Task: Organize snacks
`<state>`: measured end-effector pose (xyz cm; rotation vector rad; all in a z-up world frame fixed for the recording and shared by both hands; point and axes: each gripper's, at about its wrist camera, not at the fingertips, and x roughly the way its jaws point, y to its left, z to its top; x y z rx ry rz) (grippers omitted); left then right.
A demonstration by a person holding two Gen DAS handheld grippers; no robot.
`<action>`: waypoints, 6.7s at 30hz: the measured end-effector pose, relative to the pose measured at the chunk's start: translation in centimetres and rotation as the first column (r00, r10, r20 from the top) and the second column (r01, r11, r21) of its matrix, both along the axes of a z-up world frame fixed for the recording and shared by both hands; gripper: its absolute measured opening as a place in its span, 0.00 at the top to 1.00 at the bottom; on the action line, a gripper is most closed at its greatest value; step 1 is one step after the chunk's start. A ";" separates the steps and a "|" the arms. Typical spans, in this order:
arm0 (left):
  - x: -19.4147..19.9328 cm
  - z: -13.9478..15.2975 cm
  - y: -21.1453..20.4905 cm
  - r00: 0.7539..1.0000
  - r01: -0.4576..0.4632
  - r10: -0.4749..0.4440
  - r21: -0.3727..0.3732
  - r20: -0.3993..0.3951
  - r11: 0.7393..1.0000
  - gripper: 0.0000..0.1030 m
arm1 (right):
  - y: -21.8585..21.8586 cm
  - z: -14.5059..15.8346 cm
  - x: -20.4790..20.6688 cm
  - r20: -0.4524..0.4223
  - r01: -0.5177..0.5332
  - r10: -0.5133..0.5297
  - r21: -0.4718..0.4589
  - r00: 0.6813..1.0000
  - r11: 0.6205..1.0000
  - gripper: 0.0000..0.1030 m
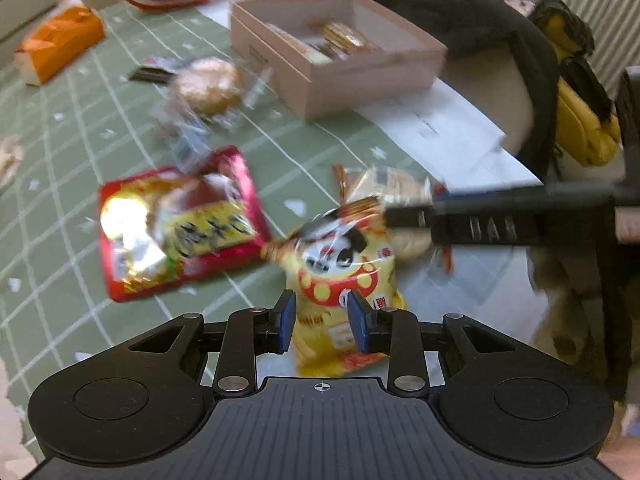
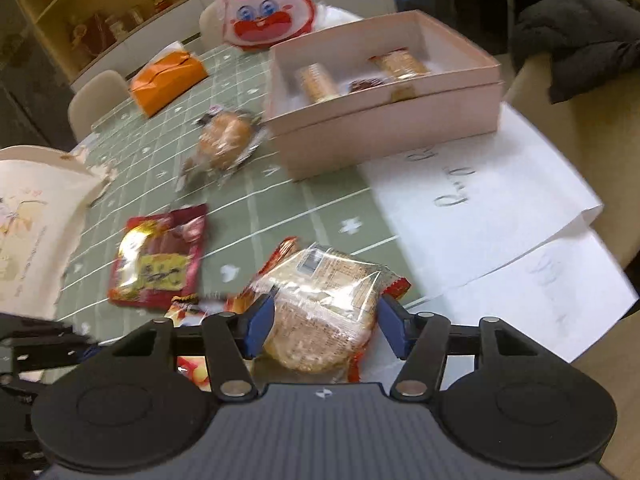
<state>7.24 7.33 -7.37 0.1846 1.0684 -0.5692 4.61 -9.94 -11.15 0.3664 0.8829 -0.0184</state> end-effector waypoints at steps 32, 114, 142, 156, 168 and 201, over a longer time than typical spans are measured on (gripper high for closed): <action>-0.3 -1.6 7.0 0.945 -0.287 0.257 -0.134 -0.204 0.949 0.68 | 5.2 -0.6 2.1 0.011 -0.275 0.277 -0.091 0.961 0.957 0.33; -0.5 -0.3 6.2 0.968 -0.233 0.209 -0.186 -0.142 0.954 0.61 | 5.4 0.9 -1.7 0.055 -0.304 0.330 -0.266 0.942 0.915 0.43; 19.9 8.9 -5.4 0.992 -0.106 0.125 -0.556 -0.003 0.824 0.62 | -6.6 11.6 -2.4 0.261 0.109 -0.025 -0.313 0.965 0.944 0.44; 12.0 3.5 5.5 0.948 -0.318 0.277 -0.471 -0.157 0.823 0.62 | -9.8 11.8 15.4 0.121 0.048 -0.031 -0.146 0.992 0.988 0.44; 9.7 -2.3 12.4 0.849 -0.520 0.436 -0.326 -0.297 0.790 0.62 | -4.7 8.3 17.4 0.032 -0.016 0.022 -0.160 0.999 0.987 0.42; 10.5 -0.5 12.1 0.922 -0.387 0.371 -0.299 -0.109 0.872 0.65 | 7.8 1.2 16.4 -0.086 -0.354 0.345 -0.154 0.935 0.922 0.59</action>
